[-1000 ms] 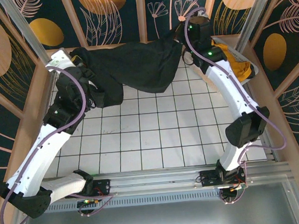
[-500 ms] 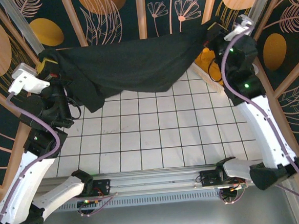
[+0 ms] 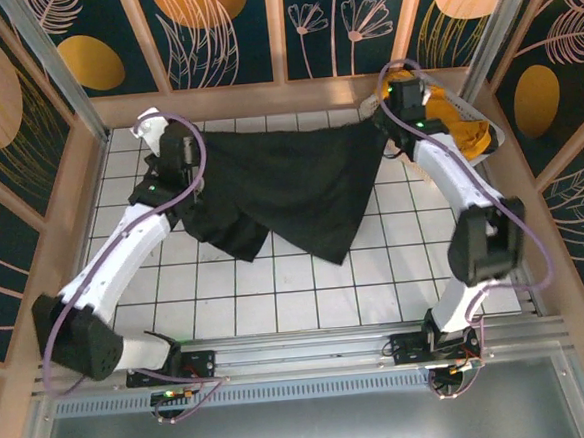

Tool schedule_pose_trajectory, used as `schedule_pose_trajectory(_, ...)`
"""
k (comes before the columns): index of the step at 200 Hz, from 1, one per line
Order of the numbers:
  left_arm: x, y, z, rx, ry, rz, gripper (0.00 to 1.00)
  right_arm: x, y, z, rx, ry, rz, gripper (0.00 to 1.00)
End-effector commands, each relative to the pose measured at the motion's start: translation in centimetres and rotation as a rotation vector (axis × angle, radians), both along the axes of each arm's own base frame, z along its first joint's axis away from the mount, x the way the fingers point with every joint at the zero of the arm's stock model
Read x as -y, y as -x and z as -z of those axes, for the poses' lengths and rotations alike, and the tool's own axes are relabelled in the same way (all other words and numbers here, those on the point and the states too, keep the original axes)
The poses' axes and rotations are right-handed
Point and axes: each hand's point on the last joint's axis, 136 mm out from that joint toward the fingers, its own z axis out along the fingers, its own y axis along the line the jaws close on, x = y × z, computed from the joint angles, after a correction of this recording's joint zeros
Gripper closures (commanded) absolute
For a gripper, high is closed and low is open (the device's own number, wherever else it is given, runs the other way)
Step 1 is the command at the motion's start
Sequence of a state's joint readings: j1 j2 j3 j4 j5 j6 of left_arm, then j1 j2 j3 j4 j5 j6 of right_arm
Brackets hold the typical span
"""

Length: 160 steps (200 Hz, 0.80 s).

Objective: Fold and stack the t-shirts

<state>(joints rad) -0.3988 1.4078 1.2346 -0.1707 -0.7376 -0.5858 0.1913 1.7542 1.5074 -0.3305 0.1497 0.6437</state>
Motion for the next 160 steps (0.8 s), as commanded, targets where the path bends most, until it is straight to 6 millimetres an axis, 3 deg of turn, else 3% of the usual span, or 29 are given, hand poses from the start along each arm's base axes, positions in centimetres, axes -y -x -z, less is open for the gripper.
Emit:
schedule_pose_trajectory(1,0.4,-1.6,6.7,-0.151,0.098,0.066,1.0,-0.6,1.5,3.9,-0.13,0.003,-0.03,0.53)
schedule_pose_trajectory(22,1.2,-2.7,11.1,-0.262,0.1,0.109,1.0,-1.2,3.7,5.5,-0.153,0.109,-0.082,0.44)
schedule_pose_trajectory(40,0.9,-2.5,12.6,-0.306,0.093,0.102,1.0,-3.5,7.1,6.6,-0.173,0.185,-0.198,0.42)
schedule_pose_trajectory(50,0.6,-2.4,12.9,-0.312,0.093,0.098,1.0,-5.9,9.5,7.2,-0.165,0.231,-0.31,0.42)
schedule_pose_trajectory(74,0.4,-2.3,12.6,-0.318,0.087,0.097,1.0,-13.7,17.1,10.0,-0.157,0.281,-0.687,0.41)
schedule_pose_trajectory(95,0.4,-2.2,12.4,-0.329,0.085,0.099,1.0,-17.3,22.0,13.0,-0.225,0.316,-0.867,0.38)
schedule_pose_trajectory(122,0.4,-2.0,11.7,-0.318,0.095,0.102,1.0,-19.4,24.3,16.1,-0.293,0.412,-0.982,0.35)
schedule_pose_trajectory(160,0.7,-1.8,10.7,-0.298,0.108,0.12,1.0,-19.1,23.7,19.6,-0.387,0.557,-0.947,0.31)
